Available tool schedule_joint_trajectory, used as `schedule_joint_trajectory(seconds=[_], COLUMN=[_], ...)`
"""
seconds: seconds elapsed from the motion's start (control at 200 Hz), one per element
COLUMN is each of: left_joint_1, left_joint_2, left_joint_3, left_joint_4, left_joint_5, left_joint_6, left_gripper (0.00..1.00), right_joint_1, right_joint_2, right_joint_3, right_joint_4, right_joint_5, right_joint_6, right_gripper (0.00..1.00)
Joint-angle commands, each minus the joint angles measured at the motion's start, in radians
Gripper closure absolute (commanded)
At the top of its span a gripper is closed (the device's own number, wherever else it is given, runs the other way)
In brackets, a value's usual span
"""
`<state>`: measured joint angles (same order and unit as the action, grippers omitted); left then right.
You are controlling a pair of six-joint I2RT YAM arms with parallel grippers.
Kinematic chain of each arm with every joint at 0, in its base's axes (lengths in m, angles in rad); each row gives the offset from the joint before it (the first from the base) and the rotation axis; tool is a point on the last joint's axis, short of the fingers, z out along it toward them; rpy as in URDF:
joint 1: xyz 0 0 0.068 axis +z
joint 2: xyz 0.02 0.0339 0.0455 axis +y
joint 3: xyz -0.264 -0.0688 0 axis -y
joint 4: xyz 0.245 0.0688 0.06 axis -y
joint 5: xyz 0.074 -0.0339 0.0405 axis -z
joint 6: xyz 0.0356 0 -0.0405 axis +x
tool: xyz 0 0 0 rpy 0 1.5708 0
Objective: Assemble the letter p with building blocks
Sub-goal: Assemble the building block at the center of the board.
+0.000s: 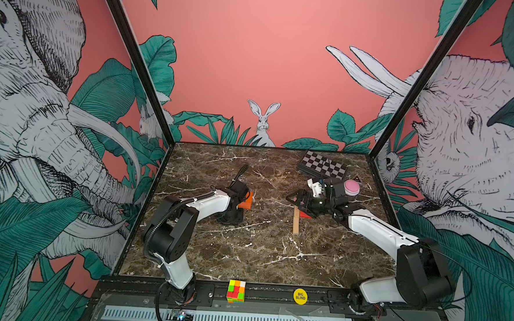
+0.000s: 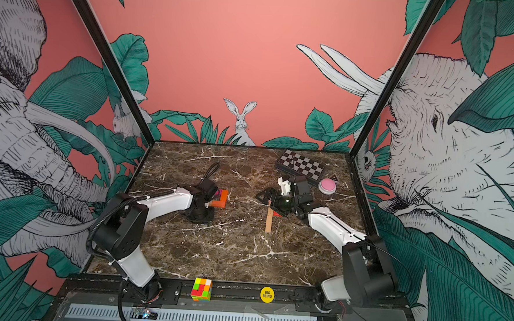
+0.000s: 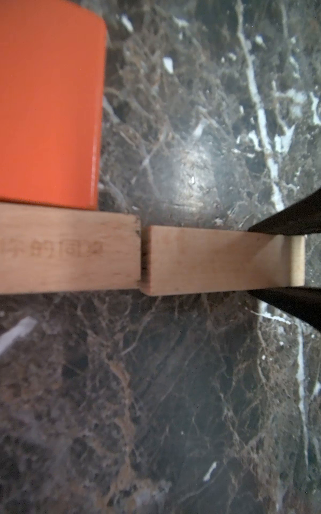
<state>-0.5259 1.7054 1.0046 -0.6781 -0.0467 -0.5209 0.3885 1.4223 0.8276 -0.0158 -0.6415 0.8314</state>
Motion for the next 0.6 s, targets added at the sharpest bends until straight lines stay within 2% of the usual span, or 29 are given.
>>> schedule_joint_trajectory(seconds=[0.0, 0.595], left_joint_1=[-0.003, -0.008], left_joint_2=[-0.023, 0.015], left_joint_3=[-0.024, 0.013], left_joint_4=[-0.017, -0.019], left_joint_5=[-0.014, -0.008], left_joint_6=[-0.024, -0.005], left_gripper=[0.74, 0.74], right_joint_1=[0.004, 0.009], right_joint_2=[0.01, 0.018], right_joint_3=[0.03, 0.02], right_joint_4=[0.008, 0.019], right_joint_5=[-0.021, -0.023], right_joint_6=[-0.017, -0.008], right_gripper=[0.01, 0.01])
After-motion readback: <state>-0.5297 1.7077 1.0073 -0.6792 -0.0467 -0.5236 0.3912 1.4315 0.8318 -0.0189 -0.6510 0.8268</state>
